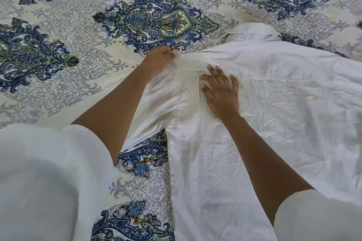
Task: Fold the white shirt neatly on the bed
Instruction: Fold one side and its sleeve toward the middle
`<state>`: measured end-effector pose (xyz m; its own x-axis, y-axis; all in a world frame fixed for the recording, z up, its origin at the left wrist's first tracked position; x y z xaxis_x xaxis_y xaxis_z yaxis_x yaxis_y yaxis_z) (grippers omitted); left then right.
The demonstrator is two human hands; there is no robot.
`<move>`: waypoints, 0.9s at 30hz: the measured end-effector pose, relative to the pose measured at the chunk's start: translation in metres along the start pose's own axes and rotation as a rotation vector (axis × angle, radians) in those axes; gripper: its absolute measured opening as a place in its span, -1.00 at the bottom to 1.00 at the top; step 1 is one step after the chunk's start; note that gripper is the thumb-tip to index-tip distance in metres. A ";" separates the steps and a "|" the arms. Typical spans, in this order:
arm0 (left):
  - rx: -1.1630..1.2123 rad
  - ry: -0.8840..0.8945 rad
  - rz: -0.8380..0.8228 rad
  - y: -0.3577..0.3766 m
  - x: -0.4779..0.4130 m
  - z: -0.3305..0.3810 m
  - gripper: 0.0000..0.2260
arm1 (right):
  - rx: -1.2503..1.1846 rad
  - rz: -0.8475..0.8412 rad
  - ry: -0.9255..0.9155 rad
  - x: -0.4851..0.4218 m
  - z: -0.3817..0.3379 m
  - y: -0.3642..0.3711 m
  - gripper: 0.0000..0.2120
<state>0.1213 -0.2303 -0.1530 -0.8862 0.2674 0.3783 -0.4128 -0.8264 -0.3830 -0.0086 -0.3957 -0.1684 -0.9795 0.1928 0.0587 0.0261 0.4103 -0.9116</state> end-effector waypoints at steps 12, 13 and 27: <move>-0.556 0.444 0.350 0.024 0.069 0.017 -0.70 | -0.269 -0.036 0.156 0.003 -0.007 -0.007 -0.58; -0.592 0.500 0.193 0.036 0.088 0.012 -0.62 | -0.271 -0.056 0.195 0.003 -0.014 -0.007 -0.57; -1.197 0.307 0.060 -0.027 0.226 -0.117 -0.47 | 0.147 -0.160 -0.101 0.101 -0.081 0.034 -0.44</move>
<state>-0.0925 -0.0899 -0.1560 -0.8564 0.4830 0.1825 -0.1594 0.0889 -0.9832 -0.0904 -0.2900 -0.1608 -0.9841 0.0425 0.1727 -0.1529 0.2930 -0.9438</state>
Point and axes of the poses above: each hand's wrist, its own x-axis away from the middle knuckle, its own y-axis out of the palm, z = x × y, the point moved 4 cm from there along -x, towards the middle knuckle, and after that the axes turned 5 degrees about y, right-handed, at the moved point
